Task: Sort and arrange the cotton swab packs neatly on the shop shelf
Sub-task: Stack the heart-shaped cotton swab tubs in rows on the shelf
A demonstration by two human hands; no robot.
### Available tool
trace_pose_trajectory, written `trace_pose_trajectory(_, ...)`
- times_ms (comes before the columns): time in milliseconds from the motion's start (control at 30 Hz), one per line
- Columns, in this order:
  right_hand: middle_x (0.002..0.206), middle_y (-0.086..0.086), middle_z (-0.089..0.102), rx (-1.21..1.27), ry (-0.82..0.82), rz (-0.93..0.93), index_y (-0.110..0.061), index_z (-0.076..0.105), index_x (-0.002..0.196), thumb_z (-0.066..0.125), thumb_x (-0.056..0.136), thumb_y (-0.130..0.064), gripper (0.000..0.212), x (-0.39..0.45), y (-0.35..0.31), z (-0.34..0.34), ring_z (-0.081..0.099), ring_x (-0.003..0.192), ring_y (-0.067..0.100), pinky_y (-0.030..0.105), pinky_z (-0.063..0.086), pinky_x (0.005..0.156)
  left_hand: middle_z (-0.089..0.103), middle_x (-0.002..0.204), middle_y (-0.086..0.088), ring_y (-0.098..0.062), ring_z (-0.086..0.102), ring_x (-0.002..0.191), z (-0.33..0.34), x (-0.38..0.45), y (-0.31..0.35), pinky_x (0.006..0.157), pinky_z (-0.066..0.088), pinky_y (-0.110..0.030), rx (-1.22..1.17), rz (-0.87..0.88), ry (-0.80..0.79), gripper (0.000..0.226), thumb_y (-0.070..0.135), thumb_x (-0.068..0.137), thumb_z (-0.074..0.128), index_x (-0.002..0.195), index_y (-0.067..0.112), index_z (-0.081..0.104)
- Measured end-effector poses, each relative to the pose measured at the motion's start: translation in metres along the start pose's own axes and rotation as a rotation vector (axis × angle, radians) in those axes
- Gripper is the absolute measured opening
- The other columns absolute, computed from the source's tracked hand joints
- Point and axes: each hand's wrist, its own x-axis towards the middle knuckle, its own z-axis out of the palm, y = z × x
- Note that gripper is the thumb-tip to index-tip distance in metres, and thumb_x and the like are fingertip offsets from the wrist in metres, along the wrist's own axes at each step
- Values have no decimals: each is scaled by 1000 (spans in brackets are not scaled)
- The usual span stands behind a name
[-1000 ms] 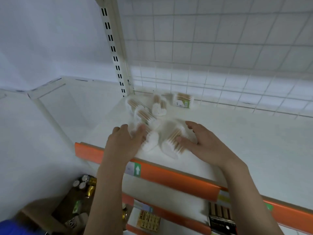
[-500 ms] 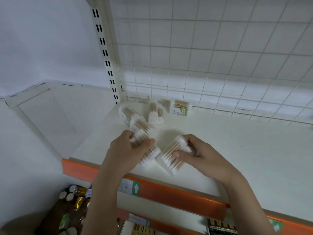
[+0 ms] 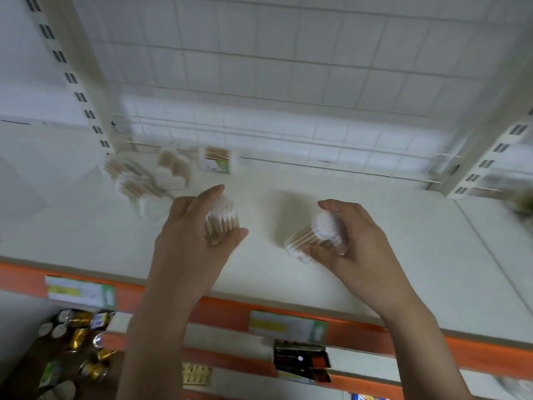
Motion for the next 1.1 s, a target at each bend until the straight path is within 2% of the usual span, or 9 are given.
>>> trace_pose_trajectory(133,123,-7,48,-128,36,-16,-25,48,130,75,75,-20,61,-33,41,-64,48,110,9,-1,27,87,33,115,9,-7,45,90,48,-26,63,81,39,-22,-24,78,-26,64,39,76,68,133,44,40)
trace_pose_trajectory(233,119,-3,49,-170,73,3,-22,49,131,75,75,-19,62,-60,74,-107,51,107,12,7,31,87,32,122,1,-15,47,102,86,-50,101,87,36,-23,-34,91,-82,68,35,78,68,138,35,37)
trace_pose_trajectory(333,119,1,49,-190,120,35,-18,48,133,75,75,-16,64,-80,99,-136,52,108,17,10,31,89,28,127,2,-10,42,107,111,-72,127,91,36,-21,-60,103,-151,70,34,80,66,141,33,31)
trace_pose_trajectory(467,123,10,45,-212,154,17,-14,46,135,75,76,-15,67,-96,110,-153,48,100,14,7,28,86,25,126,4,4,32,96,123,-85,147,85,32,-14,-24,240,-169,69,21,86,60,140,38,20)
trace_pose_trajectory(700,123,2,45,-239,196,54,-19,41,138,74,77,-17,70,-117,114,-174,49,104,17,9,30,82,45,118,-1,-7,44,91,134,-85,166,78,40,-26,-29,279,-144,61,23,75,74,130,27,50)
trace_pose_trajectory(800,116,-10,46,-248,233,78,-17,46,131,75,76,-17,63,-128,119,-185,48,107,13,4,28,82,45,117,2,0,39,90,149,-88,173,77,38,-23,-45,281,-178,60,26,73,75,129,27,51)
trace_pose_trajectory(933,112,-10,48,-310,259,115,-14,50,123,77,74,-15,56,-140,129,-202,52,105,16,6,28,79,39,114,10,11,30,87,166,-98,187,74,35,-17,-78,317,-227,60,27,77,73,131,30,48)
trace_pose_trajectory(1033,113,-7,51,-319,293,137,-15,51,123,78,74,-17,56,-149,138,-215,48,104,11,-3,26,80,43,117,7,2,39,91,178,-100,203,76,36,-21,-58,349,-260,60,30,77,72,132,31,47)
trace_pose_trajectory(1100,117,-2,54,-324,298,151,-15,51,122,77,74,-19,55,-157,146,-226,48,106,12,3,28,81,46,115,6,-9,48,95,187,-101,217,79,37,-23,-45,368,-277,61,32,75,73,130,29,48)
